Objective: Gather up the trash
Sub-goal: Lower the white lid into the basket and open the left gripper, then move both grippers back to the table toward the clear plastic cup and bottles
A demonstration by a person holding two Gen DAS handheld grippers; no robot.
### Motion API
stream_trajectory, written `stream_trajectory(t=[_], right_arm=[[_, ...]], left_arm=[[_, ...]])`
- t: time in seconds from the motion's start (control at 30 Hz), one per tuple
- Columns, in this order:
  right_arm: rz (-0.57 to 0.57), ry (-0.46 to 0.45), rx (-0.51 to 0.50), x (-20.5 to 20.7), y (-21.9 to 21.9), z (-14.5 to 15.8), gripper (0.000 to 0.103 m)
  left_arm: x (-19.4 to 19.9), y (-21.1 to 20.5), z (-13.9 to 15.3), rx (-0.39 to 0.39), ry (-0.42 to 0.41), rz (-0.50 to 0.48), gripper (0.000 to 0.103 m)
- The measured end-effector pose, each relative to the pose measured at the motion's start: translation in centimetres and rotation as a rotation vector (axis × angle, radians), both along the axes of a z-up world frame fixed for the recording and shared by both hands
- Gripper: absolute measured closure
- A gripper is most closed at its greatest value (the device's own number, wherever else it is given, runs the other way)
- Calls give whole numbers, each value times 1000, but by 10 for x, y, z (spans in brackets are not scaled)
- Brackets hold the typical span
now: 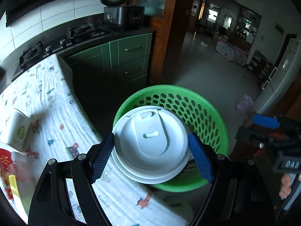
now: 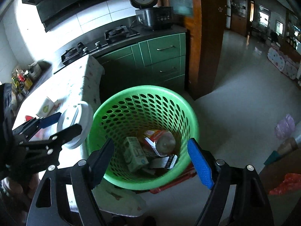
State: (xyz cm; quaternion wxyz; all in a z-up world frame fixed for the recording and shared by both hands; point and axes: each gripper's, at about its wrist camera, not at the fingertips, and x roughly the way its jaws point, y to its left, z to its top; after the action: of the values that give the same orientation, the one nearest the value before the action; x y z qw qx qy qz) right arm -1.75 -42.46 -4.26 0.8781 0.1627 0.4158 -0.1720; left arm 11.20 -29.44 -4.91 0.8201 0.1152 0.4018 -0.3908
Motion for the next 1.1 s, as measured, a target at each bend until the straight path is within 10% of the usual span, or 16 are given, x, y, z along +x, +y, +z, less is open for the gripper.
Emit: stream_trajectory(t=[0.5, 1.1], right_arm=[[29, -7, 11, -4, 16, 2, 26], [264, -38, 40, 51, 104, 9, 26]], left_arm=[[-1, 19, 8, -15, -5, 47, 17], [19, 167, 33, -10, -63, 331, 18]])
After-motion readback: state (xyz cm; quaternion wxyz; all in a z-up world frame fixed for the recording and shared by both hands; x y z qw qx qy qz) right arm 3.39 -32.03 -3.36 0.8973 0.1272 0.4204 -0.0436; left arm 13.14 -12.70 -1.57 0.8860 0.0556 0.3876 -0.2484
